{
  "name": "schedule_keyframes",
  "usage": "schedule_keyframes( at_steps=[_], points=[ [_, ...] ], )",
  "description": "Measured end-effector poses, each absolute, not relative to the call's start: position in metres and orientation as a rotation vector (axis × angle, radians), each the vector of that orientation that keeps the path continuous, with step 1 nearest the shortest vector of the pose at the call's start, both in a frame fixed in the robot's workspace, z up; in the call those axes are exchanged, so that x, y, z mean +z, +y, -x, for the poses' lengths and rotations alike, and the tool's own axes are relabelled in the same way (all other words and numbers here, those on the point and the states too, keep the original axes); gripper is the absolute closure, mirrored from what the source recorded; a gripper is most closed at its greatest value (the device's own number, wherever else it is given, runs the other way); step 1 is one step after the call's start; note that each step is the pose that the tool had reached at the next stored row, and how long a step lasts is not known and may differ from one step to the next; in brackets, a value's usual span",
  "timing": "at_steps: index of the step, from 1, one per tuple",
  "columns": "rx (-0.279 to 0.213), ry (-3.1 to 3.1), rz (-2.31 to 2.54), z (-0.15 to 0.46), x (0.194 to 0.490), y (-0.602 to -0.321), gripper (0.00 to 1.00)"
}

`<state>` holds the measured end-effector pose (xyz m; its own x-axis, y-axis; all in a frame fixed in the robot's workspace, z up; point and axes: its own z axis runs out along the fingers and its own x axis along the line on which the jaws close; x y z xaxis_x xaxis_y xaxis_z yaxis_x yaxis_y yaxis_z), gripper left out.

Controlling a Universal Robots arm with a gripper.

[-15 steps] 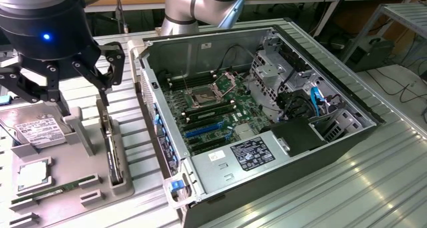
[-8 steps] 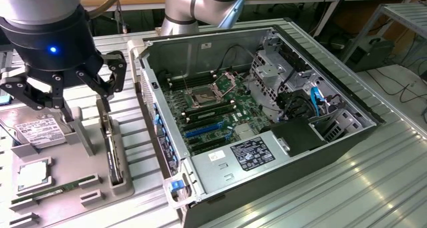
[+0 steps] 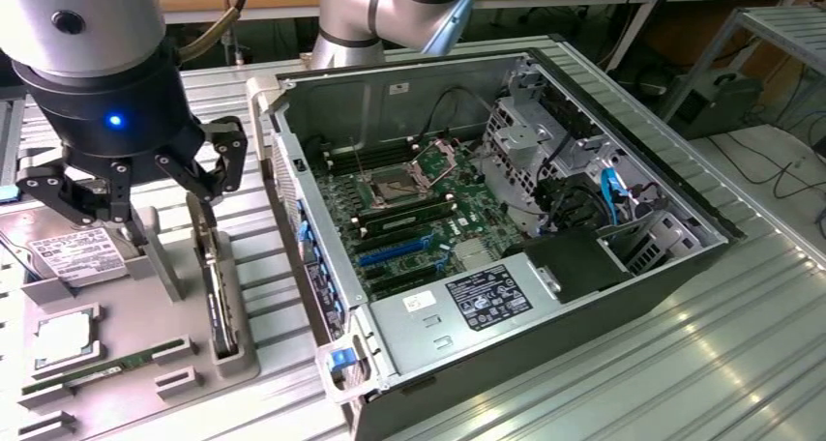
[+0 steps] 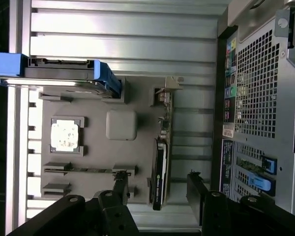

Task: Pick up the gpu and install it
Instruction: 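Pick up the gpu and move the gpu toward the slot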

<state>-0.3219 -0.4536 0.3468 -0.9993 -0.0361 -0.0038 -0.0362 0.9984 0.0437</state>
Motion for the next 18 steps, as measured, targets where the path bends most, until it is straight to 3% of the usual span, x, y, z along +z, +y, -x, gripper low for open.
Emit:
schedule_keyframes(
  at_steps=[18],
  points=[
    [0.069, 3.137, -0.013, 0.322, 0.314, -0.435, 0.40]
  ],
)
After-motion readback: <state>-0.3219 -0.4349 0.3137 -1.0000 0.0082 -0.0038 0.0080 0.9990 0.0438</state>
